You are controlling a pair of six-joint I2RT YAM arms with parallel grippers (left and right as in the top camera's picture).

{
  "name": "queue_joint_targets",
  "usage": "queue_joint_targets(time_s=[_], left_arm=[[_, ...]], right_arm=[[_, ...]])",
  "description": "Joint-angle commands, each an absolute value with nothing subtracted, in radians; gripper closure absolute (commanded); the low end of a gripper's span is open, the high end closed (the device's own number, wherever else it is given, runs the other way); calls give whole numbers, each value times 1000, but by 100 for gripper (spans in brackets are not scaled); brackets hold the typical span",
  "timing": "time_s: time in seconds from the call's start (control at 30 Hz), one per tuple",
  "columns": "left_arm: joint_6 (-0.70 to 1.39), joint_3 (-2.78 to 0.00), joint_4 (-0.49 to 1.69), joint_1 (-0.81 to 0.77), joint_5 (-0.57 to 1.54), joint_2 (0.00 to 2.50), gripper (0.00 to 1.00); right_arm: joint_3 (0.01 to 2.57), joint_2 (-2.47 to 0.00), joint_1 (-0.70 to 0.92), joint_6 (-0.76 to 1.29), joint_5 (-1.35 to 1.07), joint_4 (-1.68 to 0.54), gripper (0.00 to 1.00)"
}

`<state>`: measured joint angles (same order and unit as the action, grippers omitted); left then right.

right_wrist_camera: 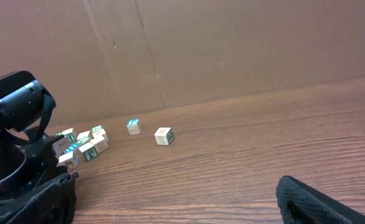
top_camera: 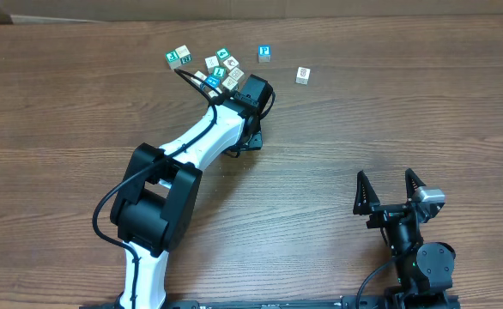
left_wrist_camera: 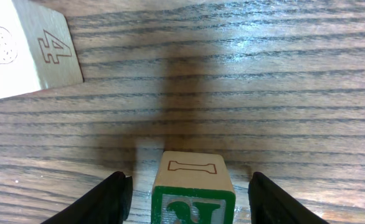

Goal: Form a horizontal line

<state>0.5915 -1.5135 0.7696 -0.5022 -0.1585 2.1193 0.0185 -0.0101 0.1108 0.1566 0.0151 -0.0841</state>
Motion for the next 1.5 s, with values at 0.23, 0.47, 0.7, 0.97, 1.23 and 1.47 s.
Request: queue_joint_targets(time_s=[0.23, 0.47, 0.7, 0.97, 1.23, 1.47], left_arm=[[515, -1905, 934, -431, -191, 2131, 40], [516, -2094, 1037, -360, -190, 2131, 60], [467, -2095, 1048, -304, -191, 2131, 74], [513, -2091, 1076, -255, -191, 2133, 42], [565, -2016, 1073, -229, -195, 2135, 41], [562, -1914, 1018, -221, -188, 2138, 44]], right_arm=[[8, -3, 104, 155, 24, -81, 0], [8, -3, 104, 155, 24, -81, 0], [8, -3, 104, 155, 24, -81, 0], [8, -3, 104, 155, 24, -81, 0], [8, -3, 104, 155, 24, -81, 0], [8, -3, 104, 155, 24, -81, 0]])
